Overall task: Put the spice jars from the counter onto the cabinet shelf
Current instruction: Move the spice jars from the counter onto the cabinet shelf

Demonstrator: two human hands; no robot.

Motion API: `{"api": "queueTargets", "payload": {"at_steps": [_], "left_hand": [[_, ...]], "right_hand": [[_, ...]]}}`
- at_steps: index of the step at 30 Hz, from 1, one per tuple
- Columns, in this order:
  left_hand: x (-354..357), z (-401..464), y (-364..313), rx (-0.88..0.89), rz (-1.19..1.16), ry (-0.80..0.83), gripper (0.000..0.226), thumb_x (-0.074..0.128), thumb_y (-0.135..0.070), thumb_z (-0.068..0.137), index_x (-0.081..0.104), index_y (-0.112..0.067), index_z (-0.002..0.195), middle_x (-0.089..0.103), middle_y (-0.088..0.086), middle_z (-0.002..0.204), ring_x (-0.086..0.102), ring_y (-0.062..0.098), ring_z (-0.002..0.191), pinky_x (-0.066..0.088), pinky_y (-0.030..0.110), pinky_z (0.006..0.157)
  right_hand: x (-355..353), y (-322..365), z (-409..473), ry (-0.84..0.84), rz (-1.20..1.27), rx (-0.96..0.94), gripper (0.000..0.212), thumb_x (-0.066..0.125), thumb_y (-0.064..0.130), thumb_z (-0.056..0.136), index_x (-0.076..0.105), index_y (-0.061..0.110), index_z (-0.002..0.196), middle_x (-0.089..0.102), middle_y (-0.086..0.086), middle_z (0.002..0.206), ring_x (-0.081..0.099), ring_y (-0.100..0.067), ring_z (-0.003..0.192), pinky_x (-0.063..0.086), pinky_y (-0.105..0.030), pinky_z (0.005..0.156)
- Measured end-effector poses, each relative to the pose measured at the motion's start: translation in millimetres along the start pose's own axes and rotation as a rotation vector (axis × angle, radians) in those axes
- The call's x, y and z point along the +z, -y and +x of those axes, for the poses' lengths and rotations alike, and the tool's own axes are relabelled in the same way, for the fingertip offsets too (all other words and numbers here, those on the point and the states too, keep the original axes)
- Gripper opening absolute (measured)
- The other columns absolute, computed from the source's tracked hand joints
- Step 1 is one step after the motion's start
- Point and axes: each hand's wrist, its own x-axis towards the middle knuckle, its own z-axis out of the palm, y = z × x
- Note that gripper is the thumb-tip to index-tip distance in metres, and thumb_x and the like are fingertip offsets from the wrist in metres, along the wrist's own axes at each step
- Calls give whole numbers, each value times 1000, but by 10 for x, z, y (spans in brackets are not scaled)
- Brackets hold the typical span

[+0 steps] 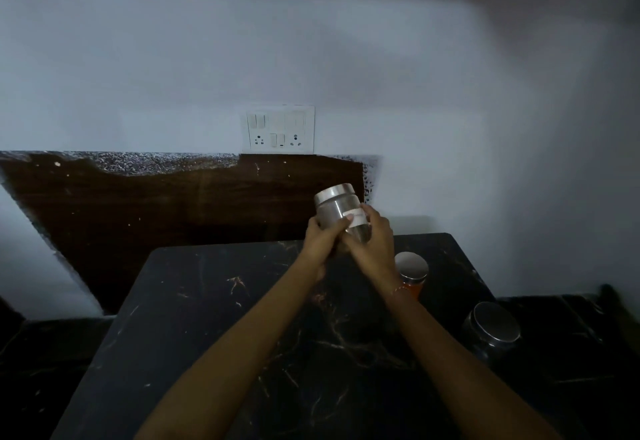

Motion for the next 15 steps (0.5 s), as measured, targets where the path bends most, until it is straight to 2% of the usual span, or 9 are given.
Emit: {"api": "queueTargets", "payload": {"at_steps": [1, 3, 4, 6, 9, 13, 15], "left_hand": [[-65, -1, -46, -6, -45, 35, 69, 66, -23, 82, 26, -11, 137, 52, 9, 124, 60, 18, 95, 55, 28, 67], [-154, -7, -151, -14, -151, 131, 63, 60, -21, 86, 28, -5, 138, 49, 17, 131, 58, 30, 111, 55, 40, 85], [-168, -15, -200, -4, -186, 189, 58, 55, -20, 89, 31, -2, 138, 47, 22, 136, 53, 36, 119, 48, 46, 97], [-139, -30, -293, 28, -216, 266, 49, 45, -17, 94, 33, 3, 138, 43, 27, 139, 46, 39, 126, 38, 50, 106], [-92, -50, -414, 90, -193, 274, 49, 43, -18, 96, 33, 3, 138, 46, 25, 135, 49, 33, 120, 41, 47, 102], [-136, -84, -466, 197, 7, 158, 58, 61, -16, 87, 34, -9, 137, 55, 12, 124, 57, 23, 111, 50, 36, 93], [-177, -99, -471, 243, 58, 177, 53, 64, -11, 84, 42, -10, 132, 58, 9, 122, 60, 20, 109, 52, 30, 87]], "right_hand": [[-80, 39, 12, 62, 109, 12, 56, 67, 27, 79, 42, 31, 129, 48, -1, 128, 50, -9, 106, 44, -20, 79], [-239, 123, 39, 223, 364, 117, 42, 61, 26, 85, 45, 32, 123, 51, -6, 129, 55, -12, 105, 51, -27, 82], [-298, 171, 50, 304, 455, 175, 38, 58, 27, 87, 46, 29, 123, 52, -8, 130, 57, -17, 108, 52, -34, 88], [-359, 260, 59, 404, 536, 210, 44, 53, 30, 90, 44, 20, 131, 52, -10, 131, 55, -23, 116, 48, -41, 97], [-370, 376, 58, 389, 587, 154, 48, 53, 26, 91, 41, 16, 136, 54, -8, 130, 55, -21, 118, 50, -33, 94], [-341, 415, 44, 279, 619, 100, 50, 56, 22, 89, 41, 19, 136, 56, -3, 128, 56, -17, 116, 53, -26, 87], [-326, 439, 36, 239, 604, 73, 52, 58, 22, 88, 39, 21, 137, 56, 0, 128, 55, -16, 115, 52, -27, 88]]}}
